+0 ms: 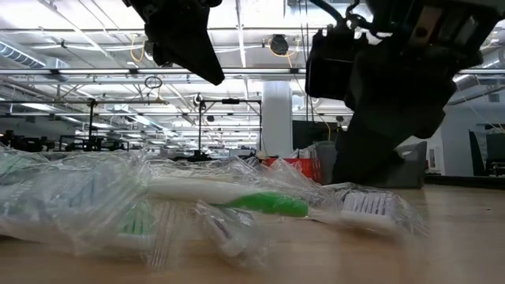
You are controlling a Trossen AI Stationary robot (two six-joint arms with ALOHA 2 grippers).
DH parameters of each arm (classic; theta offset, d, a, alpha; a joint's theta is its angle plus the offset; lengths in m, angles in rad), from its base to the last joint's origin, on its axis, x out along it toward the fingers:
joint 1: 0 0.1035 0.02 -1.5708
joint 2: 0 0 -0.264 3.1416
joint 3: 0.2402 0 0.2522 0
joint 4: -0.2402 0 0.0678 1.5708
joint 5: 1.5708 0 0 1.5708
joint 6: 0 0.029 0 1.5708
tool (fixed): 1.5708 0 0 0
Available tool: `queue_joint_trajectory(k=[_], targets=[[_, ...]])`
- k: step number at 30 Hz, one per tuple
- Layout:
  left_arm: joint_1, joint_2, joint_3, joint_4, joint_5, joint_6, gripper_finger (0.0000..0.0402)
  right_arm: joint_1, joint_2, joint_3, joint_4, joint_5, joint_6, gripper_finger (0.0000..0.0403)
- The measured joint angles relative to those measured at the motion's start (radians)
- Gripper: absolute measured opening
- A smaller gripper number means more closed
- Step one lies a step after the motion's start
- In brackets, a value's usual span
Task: Pick & Place Toothbrushes
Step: Put the purple toothbrush into the white bin
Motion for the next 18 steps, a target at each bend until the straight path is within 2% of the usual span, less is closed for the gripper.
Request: queue_joint_trajectory(k=[5,10,15,18], targets=[[0.000,0.000,0.000,0.002,0.000,0.013,0.0044,-0.015,0.035,0.000,0.056,-0.026,0.037,0.0220],[0.000,0.000,0.000,0.006,0.000,0.020,0.0044,-0.022,0.052,0.000,0.113,-0.036,0.048,0.0220],[0.000,0.000,0.000,0.005,0.000,0.025,0.0044,-0.024,0.068,0.001,0.107,-0.029,0.067,0.0192],[0.000,0.000,0.000,0.005,0.000,0.027,0.0044,-0.024,0.069,0.001,0.097,-0.009,0.076,0.0149]])
